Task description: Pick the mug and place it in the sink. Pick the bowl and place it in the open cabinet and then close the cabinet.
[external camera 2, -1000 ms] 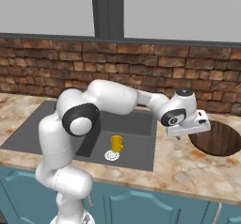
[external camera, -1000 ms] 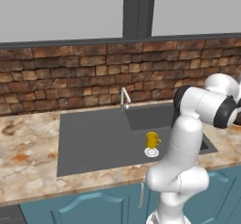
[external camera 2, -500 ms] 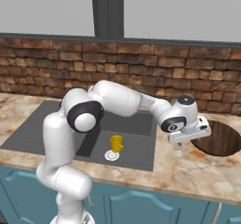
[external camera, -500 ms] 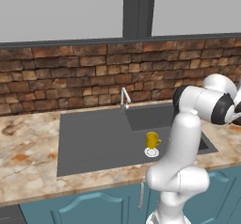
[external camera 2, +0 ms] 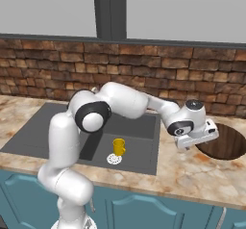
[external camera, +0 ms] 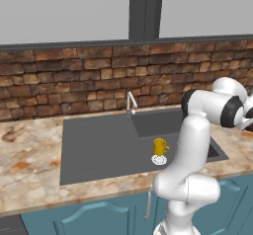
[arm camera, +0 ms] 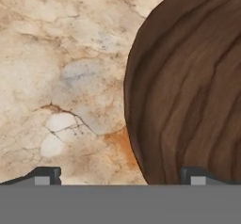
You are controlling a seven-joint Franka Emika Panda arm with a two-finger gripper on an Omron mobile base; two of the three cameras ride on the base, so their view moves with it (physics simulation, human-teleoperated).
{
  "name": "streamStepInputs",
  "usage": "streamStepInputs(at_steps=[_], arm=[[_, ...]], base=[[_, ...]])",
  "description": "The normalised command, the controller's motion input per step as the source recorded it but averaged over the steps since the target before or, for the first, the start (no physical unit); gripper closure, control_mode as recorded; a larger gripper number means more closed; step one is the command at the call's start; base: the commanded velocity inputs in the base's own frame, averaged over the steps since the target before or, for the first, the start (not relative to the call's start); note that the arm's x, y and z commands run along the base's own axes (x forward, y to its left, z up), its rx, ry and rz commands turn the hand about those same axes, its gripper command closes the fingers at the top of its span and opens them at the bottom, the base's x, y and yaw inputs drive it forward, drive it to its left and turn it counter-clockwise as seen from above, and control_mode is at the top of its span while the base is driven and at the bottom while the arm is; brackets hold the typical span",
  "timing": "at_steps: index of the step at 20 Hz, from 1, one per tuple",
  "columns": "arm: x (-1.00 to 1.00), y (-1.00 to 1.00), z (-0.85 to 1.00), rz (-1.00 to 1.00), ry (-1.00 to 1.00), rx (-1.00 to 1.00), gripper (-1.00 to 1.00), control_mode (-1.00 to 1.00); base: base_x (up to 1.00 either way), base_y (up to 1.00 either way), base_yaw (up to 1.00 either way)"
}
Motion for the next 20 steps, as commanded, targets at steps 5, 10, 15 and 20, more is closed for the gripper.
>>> streamStepInputs(at_steps=[5,10,15,20], arm=[[0.05,-0.08,-0.14,0.05,0.0,0.0,-1.0,-1.0],[0.11,-0.05,-0.15,0.06,0.0,0.0,-1.0,-1.0],[0.1,-0.05,-0.09,0.07,0.0,0.0,-1.0,-1.0],[0.16,-0.09,-0.09,0.05,0.02,0.0,-1.0,-1.0]], base=[[0.0,0.0,0.0],[0.0,0.0,0.0],[0.0,0.0,0.0],[0.0,0.0,0.0]])
